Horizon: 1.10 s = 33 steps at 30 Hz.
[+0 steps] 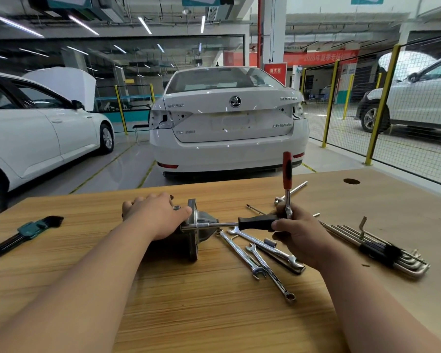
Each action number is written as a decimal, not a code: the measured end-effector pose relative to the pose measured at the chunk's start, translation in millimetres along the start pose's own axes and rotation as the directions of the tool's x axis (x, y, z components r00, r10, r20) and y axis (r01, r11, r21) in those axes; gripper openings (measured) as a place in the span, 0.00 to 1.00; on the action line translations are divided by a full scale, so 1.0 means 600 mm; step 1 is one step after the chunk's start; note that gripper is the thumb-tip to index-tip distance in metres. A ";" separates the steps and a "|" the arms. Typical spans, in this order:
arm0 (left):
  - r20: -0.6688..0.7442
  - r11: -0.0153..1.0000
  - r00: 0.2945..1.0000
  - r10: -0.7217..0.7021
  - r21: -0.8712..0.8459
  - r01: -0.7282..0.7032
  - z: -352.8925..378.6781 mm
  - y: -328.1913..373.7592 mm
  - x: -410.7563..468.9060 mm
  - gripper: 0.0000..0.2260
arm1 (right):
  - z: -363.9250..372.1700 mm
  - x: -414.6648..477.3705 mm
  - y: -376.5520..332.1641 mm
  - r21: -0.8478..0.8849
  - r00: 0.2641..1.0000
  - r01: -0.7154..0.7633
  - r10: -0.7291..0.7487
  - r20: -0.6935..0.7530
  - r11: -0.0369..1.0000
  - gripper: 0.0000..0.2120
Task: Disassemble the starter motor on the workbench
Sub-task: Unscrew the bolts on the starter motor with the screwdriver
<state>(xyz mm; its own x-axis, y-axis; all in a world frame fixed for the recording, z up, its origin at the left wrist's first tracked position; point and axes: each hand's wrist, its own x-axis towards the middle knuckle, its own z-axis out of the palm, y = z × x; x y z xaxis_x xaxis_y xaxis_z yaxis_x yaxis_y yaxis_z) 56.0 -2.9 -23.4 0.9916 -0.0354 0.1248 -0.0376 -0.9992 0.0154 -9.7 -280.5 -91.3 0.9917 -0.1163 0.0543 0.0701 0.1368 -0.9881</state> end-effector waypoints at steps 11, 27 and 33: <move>0.020 1.000 1.000 -0.001 -0.012 0.002 -0.005 0.002 -0.007 0.30 | 0.026 -0.003 0.003 -0.095 0.987 0.060 -0.074 -0.143 0.994 0.06; 0.174 0.999 0.985 0.001 -0.031 0.004 -0.023 0.000 -0.004 0.34 | 0.010 -0.005 0.006 -0.063 0.991 0.128 -0.131 -0.040 0.990 0.15; 0.209 0.999 0.978 -0.014 -0.033 0.021 -0.032 0.004 -0.006 0.34 | 0.026 -0.003 -0.002 -0.237 0.967 0.122 -0.169 -0.189 0.964 0.06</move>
<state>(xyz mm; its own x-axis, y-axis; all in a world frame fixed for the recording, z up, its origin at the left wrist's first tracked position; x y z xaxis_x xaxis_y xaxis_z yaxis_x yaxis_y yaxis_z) 50.0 -4.5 -4.8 0.9960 -0.0249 -0.0856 -0.0207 -0.9985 0.0504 -9.6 -265.0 -87.9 0.9273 -0.3213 0.1922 0.1631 -0.1156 -0.9798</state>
